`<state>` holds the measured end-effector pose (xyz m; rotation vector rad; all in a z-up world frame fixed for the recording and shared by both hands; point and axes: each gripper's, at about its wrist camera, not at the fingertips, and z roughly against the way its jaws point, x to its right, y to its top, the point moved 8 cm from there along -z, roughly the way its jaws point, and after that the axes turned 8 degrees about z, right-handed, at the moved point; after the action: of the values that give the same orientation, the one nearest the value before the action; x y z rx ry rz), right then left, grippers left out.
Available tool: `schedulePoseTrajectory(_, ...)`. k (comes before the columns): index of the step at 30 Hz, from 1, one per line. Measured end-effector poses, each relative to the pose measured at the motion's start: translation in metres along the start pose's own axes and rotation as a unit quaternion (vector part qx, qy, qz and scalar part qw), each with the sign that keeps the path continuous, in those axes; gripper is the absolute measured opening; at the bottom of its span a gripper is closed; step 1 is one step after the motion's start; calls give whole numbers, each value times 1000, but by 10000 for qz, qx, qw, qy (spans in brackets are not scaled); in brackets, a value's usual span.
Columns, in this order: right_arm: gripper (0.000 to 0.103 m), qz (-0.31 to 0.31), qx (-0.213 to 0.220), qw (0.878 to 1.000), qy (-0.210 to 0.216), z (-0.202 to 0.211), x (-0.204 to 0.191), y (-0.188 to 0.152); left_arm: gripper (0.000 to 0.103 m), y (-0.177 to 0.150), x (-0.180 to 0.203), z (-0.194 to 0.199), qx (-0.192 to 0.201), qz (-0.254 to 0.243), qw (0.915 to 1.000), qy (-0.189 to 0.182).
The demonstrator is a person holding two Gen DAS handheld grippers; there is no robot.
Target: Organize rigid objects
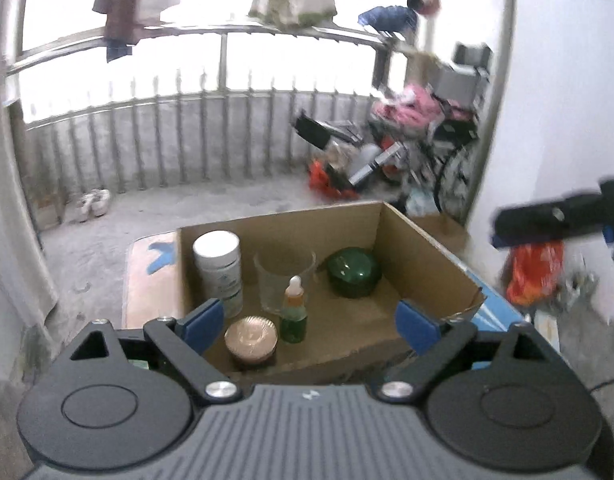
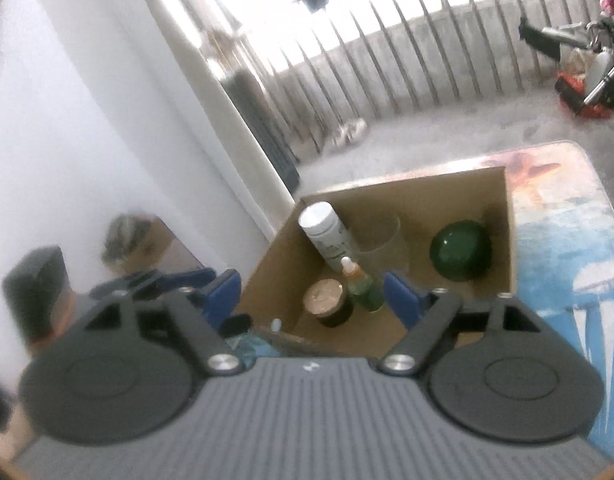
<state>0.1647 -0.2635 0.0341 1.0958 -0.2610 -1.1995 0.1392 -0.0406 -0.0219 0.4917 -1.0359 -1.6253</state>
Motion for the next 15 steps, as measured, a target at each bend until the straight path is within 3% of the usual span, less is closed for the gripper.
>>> schedulePoseTrajectory(5, 80, -127, 291, 9992, -237, 34, -5, -47, 94, -28, 0, 31, 351, 369, 9986, 145)
schedulePoseTrajectory(9, 80, -113, 262, 9975, -653, 36, -10, -83, 94, -51, 9, 34, 368, 231, 9986, 302)
schedulePoseTrajectory(15, 80, -263, 211, 9963, -796, 22, -21, -113, 94, -75, 22, 35, 423, 19, 9979, 489)
